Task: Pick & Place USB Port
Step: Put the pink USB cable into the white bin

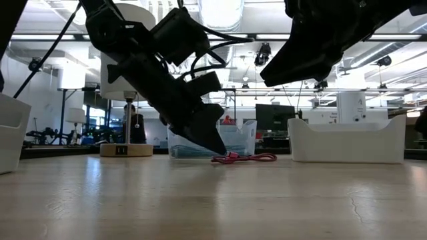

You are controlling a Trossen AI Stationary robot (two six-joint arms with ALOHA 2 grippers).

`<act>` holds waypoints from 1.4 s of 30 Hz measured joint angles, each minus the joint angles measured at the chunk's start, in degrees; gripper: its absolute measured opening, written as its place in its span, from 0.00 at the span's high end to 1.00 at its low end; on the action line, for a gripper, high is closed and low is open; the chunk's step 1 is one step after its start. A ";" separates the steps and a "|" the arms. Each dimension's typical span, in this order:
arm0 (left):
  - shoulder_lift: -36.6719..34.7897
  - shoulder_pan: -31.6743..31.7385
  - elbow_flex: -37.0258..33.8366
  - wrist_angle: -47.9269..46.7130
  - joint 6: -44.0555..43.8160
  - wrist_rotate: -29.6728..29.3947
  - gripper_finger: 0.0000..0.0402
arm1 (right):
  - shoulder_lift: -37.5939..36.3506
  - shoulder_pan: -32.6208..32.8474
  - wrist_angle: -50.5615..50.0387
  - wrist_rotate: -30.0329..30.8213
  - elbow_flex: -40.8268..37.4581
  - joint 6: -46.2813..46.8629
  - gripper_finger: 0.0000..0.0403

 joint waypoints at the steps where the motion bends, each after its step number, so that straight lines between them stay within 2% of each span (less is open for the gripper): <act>1: 0.00 0.00 0.00 0.00 -0.13 0.02 0.50 | 0.00 0.00 0.00 -0.02 -0.06 0.00 0.54; 19: 0.04 0.04 -0.07 1.92 -1.14 1.45 0.50 | 0.00 0.00 0.00 -0.02 -0.29 0.00 0.54; 38: 3.87 -0.20 0.09 2.75 -3.03 0.88 0.50 | 0.00 0.00 0.00 -0.02 -0.72 0.00 0.54; 42: 3.67 -0.22 0.09 2.63 -3.01 0.65 0.55 | 0.00 0.00 0.01 -0.02 -0.98 0.02 0.54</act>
